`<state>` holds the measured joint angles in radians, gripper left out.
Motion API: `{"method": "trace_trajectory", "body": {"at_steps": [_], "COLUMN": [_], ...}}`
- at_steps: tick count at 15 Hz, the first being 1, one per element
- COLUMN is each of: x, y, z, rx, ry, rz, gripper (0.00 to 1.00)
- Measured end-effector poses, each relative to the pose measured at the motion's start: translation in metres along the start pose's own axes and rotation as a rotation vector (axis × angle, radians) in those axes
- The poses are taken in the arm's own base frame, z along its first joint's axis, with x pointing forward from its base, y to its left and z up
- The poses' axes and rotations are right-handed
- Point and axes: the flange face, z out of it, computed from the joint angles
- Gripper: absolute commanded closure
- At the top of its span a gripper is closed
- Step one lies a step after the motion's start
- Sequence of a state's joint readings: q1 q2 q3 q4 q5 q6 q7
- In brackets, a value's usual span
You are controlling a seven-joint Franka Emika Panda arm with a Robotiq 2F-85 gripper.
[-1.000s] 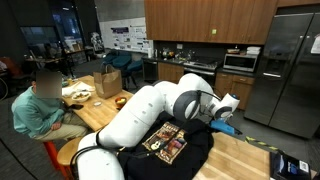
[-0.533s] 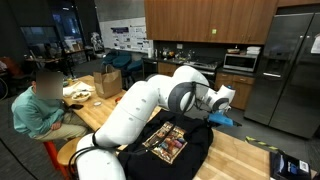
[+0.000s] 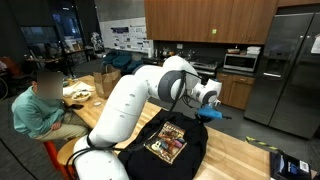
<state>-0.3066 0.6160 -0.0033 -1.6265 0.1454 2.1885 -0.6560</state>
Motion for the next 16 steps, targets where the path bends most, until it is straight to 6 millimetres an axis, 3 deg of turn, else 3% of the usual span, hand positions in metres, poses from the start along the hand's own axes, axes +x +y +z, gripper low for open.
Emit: {"method": "trace_trajectory", "body": {"at_steps": [7,16], "x": [0.009,0.02], "y": [-0.065,-0.136], "z": [0.007,0.0], "rx": [-0.036,-0.049], "ry": [-0.021,0.018], "rz": [-0.01,-0.048], "gripper": [0.99,0.99]}}
